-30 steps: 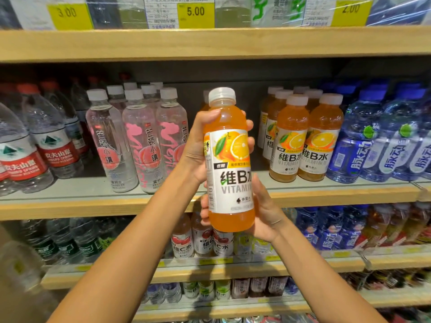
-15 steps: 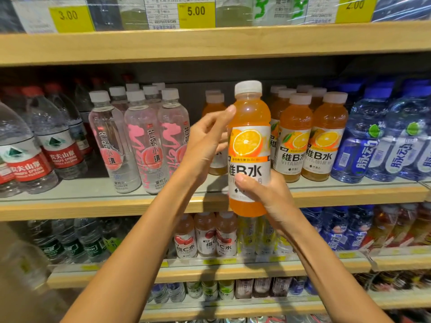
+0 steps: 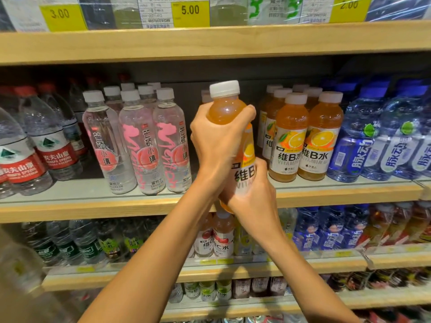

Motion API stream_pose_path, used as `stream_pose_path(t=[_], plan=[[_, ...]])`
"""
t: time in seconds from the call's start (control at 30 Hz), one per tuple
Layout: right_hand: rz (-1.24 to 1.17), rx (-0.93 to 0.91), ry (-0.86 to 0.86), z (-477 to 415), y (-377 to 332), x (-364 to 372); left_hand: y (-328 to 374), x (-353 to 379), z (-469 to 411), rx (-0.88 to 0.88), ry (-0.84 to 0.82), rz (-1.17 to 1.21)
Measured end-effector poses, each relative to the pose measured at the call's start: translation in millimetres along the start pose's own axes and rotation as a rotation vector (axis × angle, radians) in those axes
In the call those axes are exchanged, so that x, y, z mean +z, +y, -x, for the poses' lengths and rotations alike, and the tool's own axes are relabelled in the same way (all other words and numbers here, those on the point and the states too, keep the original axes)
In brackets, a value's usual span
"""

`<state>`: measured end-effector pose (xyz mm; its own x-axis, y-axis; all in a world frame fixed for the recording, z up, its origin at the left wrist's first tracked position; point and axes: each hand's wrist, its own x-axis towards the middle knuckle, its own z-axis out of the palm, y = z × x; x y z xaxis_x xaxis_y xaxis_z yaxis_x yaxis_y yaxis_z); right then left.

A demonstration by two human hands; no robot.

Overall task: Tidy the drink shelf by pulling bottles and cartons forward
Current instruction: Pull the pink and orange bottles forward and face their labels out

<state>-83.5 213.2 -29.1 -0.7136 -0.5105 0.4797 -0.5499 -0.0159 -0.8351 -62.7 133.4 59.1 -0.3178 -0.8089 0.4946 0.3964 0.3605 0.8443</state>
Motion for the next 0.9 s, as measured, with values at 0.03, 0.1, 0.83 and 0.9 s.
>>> stream_pose_path(t=[0.03, 0.1, 0.83, 0.9], plan=[[-0.097, 0.014, -0.065, -2.2, 1.3, -4.8, 0.4, -2.2, -1.3, -0.026, -0.036, 0.044], [-0.36, 0.088, -0.262, -8.5, 4.5, -17.5, 3.0, -8.0, -4.4, -0.144, -0.117, 0.16], [-0.549, 0.091, -0.329, -11.4, 1.3, -24.4, -8.7, -29.6, -14.8, -0.023, -0.428, 0.026], [-0.453, 0.05, -0.202, -13.3, 2.3, -23.4, -7.3, -28.1, -9.8, 0.095, -0.341, -0.058]])
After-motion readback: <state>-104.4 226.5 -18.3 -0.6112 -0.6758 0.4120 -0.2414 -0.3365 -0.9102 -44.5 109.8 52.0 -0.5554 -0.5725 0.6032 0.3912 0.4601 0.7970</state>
